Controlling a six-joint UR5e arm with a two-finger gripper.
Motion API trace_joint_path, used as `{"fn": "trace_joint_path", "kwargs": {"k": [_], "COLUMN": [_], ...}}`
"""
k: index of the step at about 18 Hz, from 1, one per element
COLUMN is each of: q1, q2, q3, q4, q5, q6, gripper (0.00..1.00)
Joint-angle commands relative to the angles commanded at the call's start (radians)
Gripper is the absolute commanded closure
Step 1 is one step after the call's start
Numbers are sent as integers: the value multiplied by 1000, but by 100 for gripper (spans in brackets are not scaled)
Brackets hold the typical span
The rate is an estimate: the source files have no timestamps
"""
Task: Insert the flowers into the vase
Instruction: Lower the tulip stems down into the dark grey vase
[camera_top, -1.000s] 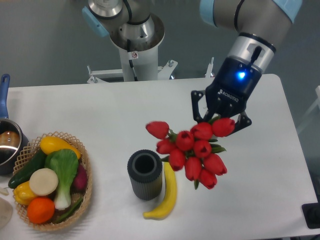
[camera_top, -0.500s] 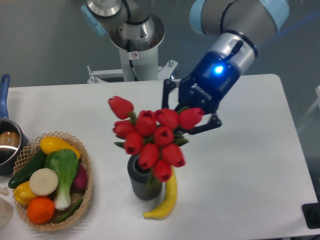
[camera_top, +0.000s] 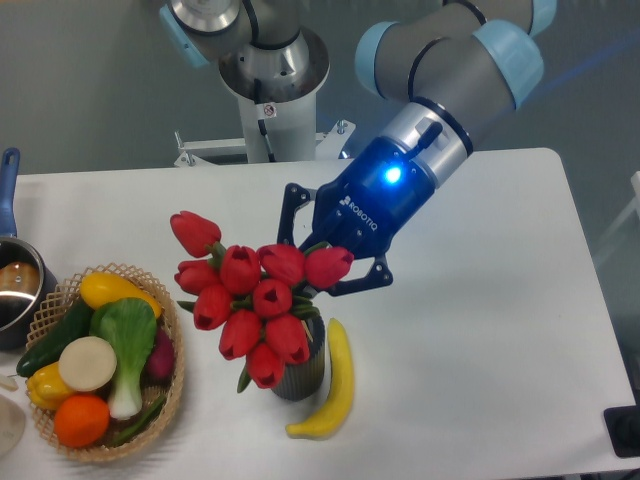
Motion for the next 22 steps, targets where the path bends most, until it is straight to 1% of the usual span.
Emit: {"fn": "trace_joint_path", "kwargs": {"k": [2, 5, 8, 11, 12, 14, 15, 17, 18, 20, 21, 22], "q1": [2, 2, 2, 2, 3, 6, 8, 8, 8, 12, 12, 14], "q2": [-8, -11, -15, -14, -14, -15, -14, -12, -14, -14, -12, -12], "q3": [-18, -43, -86, -127, -143, -167, -187, -212, -219, -236, -241, -244], "q4": [23, 31, 32, 32, 32, 32, 32, 32, 32, 34, 34, 34], "q5": [3, 5, 6, 6, 6, 8, 21, 54, 57, 80, 109, 120], "q6": [0, 5, 31, 35, 37, 48, 48, 49, 49, 49, 46, 46], "gripper": [98, 97, 95, 89, 89, 83, 80, 76, 72, 47, 38, 27]}}
